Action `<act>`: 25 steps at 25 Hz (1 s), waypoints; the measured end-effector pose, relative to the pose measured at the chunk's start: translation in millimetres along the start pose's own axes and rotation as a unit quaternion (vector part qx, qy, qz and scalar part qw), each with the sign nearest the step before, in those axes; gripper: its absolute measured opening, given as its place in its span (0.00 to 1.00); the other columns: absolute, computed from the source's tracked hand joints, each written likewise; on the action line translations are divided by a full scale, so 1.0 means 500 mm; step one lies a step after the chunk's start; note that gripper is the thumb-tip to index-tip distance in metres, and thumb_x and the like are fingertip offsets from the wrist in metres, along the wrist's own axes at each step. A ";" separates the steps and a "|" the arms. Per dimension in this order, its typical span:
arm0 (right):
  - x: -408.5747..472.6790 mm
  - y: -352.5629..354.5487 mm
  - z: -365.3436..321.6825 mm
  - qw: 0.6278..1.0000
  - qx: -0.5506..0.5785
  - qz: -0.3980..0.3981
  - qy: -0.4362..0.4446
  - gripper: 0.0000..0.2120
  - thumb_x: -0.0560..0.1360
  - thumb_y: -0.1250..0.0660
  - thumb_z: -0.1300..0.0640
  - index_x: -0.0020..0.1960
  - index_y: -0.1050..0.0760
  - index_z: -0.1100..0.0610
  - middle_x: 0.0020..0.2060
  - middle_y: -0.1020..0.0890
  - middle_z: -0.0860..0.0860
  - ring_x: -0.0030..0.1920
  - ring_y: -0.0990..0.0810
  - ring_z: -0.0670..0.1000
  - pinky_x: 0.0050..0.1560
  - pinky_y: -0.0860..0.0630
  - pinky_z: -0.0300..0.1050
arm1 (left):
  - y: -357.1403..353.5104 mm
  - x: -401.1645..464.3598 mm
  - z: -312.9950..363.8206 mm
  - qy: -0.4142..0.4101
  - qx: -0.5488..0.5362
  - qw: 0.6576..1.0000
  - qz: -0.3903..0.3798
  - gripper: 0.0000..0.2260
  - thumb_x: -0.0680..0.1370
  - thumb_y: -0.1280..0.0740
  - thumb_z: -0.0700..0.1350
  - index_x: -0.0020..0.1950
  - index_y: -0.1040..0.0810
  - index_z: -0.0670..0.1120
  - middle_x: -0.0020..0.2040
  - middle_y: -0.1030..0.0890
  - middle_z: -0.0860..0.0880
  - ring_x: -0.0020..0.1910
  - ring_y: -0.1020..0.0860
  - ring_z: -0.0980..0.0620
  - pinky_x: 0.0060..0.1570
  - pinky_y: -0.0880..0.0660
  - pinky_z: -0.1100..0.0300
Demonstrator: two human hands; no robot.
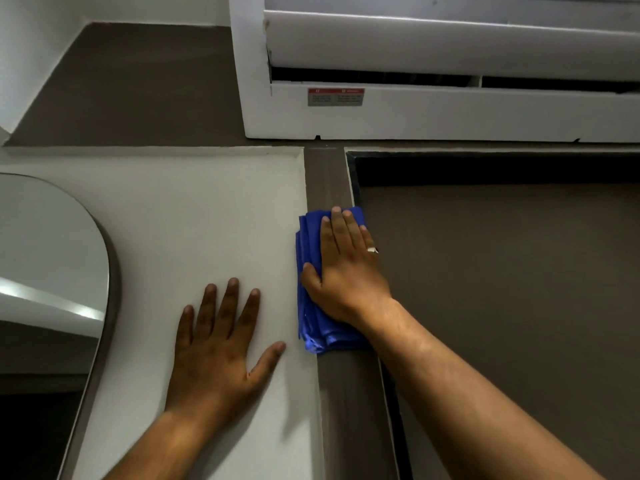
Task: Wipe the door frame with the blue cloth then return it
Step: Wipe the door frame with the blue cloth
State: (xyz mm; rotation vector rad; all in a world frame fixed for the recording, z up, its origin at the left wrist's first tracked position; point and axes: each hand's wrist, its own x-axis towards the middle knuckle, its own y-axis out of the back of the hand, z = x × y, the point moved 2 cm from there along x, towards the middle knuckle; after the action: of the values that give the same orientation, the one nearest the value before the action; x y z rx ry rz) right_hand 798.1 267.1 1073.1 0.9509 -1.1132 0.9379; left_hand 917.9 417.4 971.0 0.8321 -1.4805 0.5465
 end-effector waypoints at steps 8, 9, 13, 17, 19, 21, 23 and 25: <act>0.128 0.028 0.012 0.999 -0.030 -0.006 -0.011 0.36 0.78 0.50 0.42 0.77 0.58 0.61 0.78 0.56 0.58 0.77 0.60 0.57 0.77 0.60 0.54 | -0.002 0.026 0.000 0.011 -0.018 1.000 0.018 0.36 0.71 0.62 0.73 0.75 0.68 0.59 0.78 0.66 0.53 0.76 0.68 0.51 0.75 0.63 0.47; 0.116 0.024 0.011 0.999 -0.032 -0.008 -0.011 0.37 0.77 0.50 0.42 0.77 0.58 0.61 0.78 0.57 0.58 0.77 0.60 0.57 0.76 0.61 0.54 | 0.001 0.025 0.001 0.010 -0.015 1.000 0.015 0.36 0.72 0.61 0.72 0.75 0.67 0.58 0.79 0.66 0.52 0.76 0.68 0.50 0.75 0.62 0.47; 0.013 0.007 0.002 1.000 -0.007 -0.014 0.001 0.38 0.76 0.50 0.41 0.77 0.60 0.59 0.78 0.58 0.57 0.77 0.61 0.55 0.76 0.62 0.52 | 0.006 0.004 0.007 0.018 -0.020 1.000 0.005 0.36 0.74 0.59 0.69 0.77 0.63 0.55 0.79 0.64 0.49 0.77 0.66 0.49 0.76 0.61 0.48; -0.209 -0.013 -0.039 1.000 0.009 -0.025 0.003 0.38 0.75 0.51 0.41 0.77 0.60 0.59 0.78 0.58 0.58 0.77 0.61 0.55 0.76 0.60 0.55 | -0.003 -0.086 0.024 0.032 -0.061 0.998 -0.006 0.32 0.77 0.55 0.62 0.78 0.57 0.51 0.80 0.58 0.46 0.78 0.61 0.47 0.76 0.59 0.47; -0.349 -0.019 -0.072 0.999 -0.002 -0.034 0.010 0.39 0.75 0.47 0.42 0.77 0.55 0.61 0.78 0.52 0.60 0.78 0.57 0.56 0.77 0.56 0.56 | -0.008 -0.151 0.032 0.041 -0.074 0.996 -0.011 0.30 0.78 0.54 0.59 0.78 0.53 0.49 0.80 0.55 0.44 0.79 0.57 0.44 0.76 0.57 0.46; -0.407 -0.021 -0.072 0.997 -0.021 -0.068 0.019 0.38 0.74 0.45 0.43 0.77 0.52 0.62 0.77 0.50 0.61 0.78 0.55 0.58 0.77 0.53 0.58 | -0.010 -0.211 0.045 0.042 -0.073 0.996 -0.023 0.30 0.79 0.52 0.58 0.78 0.50 0.47 0.80 0.52 0.43 0.78 0.55 0.43 0.76 0.55 0.46; -0.364 -0.012 -0.065 0.996 -0.042 -0.075 0.020 0.38 0.75 0.46 0.43 0.77 0.53 0.63 0.77 0.51 0.61 0.77 0.55 0.58 0.76 0.53 0.59 | -0.015 -0.244 0.055 0.038 -0.062 0.997 -0.029 0.30 0.79 0.51 0.57 0.78 0.49 0.46 0.79 0.51 0.42 0.78 0.54 0.41 0.76 0.54 0.45; -0.296 -0.005 -0.063 0.996 -0.048 -0.075 -0.007 0.38 0.76 0.48 0.43 0.77 0.56 0.62 0.77 0.53 0.61 0.77 0.57 0.58 0.77 0.55 0.57 | -0.021 -0.264 0.062 0.034 -0.052 0.998 -0.033 0.30 0.79 0.50 0.57 0.78 0.48 0.46 0.79 0.50 0.41 0.78 0.53 0.40 0.75 0.53 0.45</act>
State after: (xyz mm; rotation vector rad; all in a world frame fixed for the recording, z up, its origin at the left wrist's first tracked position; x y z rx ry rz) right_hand 782.4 277.6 922.9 0.9501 -1.0738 0.7496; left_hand 899.5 409.7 836.5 0.7717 -1.4030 0.4405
